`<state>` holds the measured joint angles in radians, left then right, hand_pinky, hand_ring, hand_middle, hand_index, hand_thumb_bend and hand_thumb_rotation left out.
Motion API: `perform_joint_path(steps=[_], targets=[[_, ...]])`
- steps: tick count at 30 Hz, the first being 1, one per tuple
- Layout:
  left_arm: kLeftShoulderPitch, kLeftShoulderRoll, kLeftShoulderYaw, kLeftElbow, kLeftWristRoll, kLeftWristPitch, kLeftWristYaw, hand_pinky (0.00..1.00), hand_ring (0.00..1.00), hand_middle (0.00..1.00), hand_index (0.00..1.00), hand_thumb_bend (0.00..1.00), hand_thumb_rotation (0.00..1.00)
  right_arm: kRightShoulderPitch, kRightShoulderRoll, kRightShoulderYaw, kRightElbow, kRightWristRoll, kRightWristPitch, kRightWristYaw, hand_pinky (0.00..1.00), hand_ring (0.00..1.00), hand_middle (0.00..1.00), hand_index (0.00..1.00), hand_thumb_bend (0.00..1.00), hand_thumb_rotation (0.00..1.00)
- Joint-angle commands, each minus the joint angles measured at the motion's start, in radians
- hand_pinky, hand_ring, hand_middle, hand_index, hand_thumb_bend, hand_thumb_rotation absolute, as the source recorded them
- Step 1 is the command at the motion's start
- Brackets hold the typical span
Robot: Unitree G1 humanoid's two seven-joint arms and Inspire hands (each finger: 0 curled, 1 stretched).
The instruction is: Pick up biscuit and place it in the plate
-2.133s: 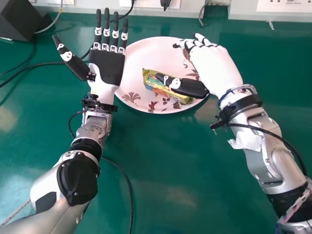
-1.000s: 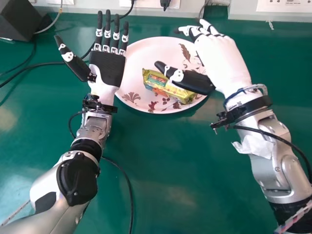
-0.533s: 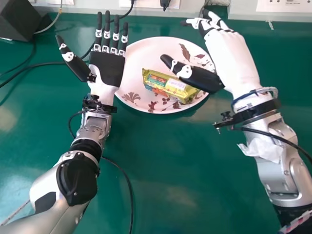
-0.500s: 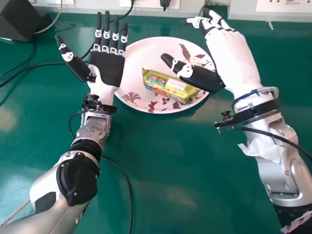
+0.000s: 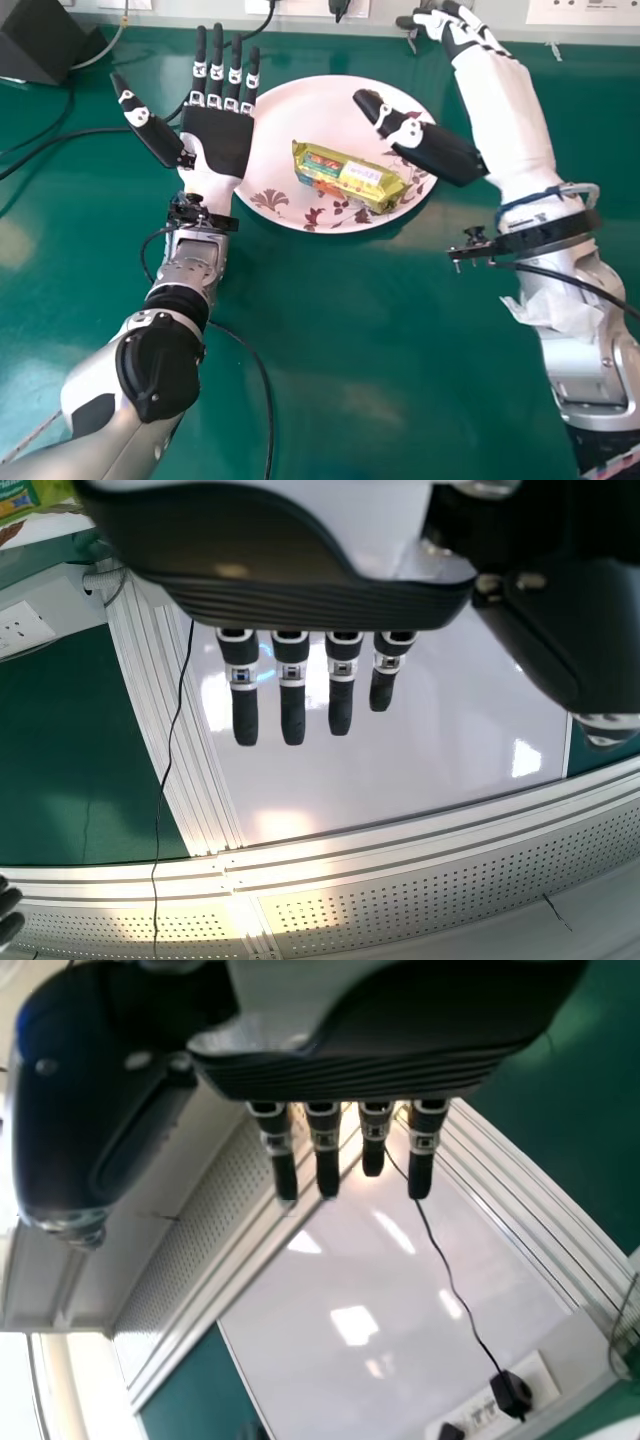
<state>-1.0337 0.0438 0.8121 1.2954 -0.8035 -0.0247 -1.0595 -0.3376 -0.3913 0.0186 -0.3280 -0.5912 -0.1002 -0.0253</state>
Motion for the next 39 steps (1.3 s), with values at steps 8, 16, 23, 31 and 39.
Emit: perform_joint_path(steps=[8, 16, 23, 31, 39], targets=[[-0.002, 0.020, -0.007, -0.009, 0.009, -0.017, -0.049, 0.81, 0.89, 0.98, 1.00, 0.96, 0.41, 0.016, 0.019, -0.043, -0.038, 0.167, -0.019, 0.049, 0.91, 1.00, 1.00, 1.00, 0.87, 0.67], [-0.037, 0.041, 0.004, -0.012, -0.009, 0.002, -0.055, 0.80, 0.87, 0.95, 1.00, 0.97, 0.46, 0.017, 0.016, -0.089, -0.032, 0.317, -0.019, 0.110, 0.93, 1.00, 1.00, 1.00, 0.89, 0.60], [-0.103, 0.065, -0.003, -0.021, 0.000, -0.045, -0.081, 0.82, 0.88, 0.94, 1.00, 0.96, 0.49, -0.006, 0.010, -0.134, -0.012, 0.443, -0.035, 0.153, 0.91, 1.00, 1.00, 1.00, 0.87, 0.58], [-0.181, 0.073, -0.020, -0.022, 0.020, -0.080, -0.024, 0.81, 0.87, 0.95, 1.00, 1.00, 0.59, -0.057, 0.016, -0.185, 0.119, 0.618, -0.156, 0.208, 0.89, 0.98, 1.00, 1.00, 0.84, 0.63], [-0.250, 0.095, -0.038, -0.002, 0.062, -0.092, 0.060, 0.76, 0.85, 0.94, 1.00, 0.99, 0.61, -0.077, 0.026, -0.246, 0.198, 0.840, -0.196, 0.296, 0.89, 0.95, 0.95, 0.95, 0.82, 0.60]])
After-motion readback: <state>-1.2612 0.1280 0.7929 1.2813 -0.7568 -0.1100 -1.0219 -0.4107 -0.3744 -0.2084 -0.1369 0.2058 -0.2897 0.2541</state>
